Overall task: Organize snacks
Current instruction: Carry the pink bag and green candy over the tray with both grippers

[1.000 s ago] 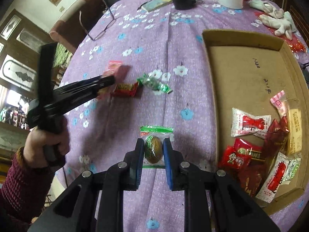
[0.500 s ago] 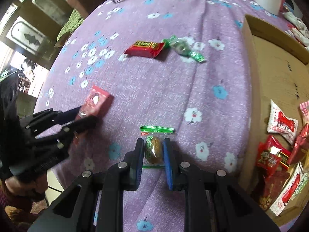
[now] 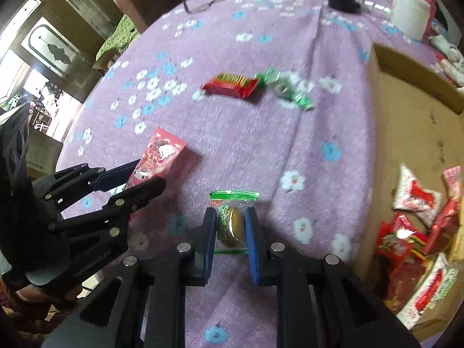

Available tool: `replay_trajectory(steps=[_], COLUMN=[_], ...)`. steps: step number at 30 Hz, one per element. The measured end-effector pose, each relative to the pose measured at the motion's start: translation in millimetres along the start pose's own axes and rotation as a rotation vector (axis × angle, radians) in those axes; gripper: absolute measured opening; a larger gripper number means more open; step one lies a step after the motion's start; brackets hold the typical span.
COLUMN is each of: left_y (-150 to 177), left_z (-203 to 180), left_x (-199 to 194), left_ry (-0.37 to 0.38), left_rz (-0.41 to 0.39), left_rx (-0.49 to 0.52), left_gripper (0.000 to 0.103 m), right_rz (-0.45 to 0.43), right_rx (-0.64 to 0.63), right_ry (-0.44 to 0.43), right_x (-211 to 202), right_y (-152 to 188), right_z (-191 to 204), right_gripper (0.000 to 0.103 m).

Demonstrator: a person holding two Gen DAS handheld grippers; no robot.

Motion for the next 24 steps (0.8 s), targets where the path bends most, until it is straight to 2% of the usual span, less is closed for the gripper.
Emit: replay_trajectory(steps=[4,13,24], left_y=[-12,-21,-31], left_z=[-16,-67,-135], left_x=[-7,-8,-8], left_ry=[0.018,0.101,0.204], left_rz=[-0.026,-0.022,-0.026], left_rx=[0.025,0.100,0.201], left_gripper=[0.029,0.029,0.029], right_rz=[-0.043,-0.114,-0.216], right_rx=[0.026,0.166,0.366], right_ry=[-0.002,0.006,0.095], right_x=[-16,-56,-115], right_y=[3,22,60], right_z=[-11,-58,-137], right_gripper=[0.019,0.019,0.019])
Point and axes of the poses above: each gripper's, at about its wrist camera, not at the fingertips, and x roughly the way its jaws point, z to its left, y to its underside, the point moved 1 cm from there along x, roughly the way its jaws point, and after that the axes turned 3 degrees about -z, right-handed, at the moved point
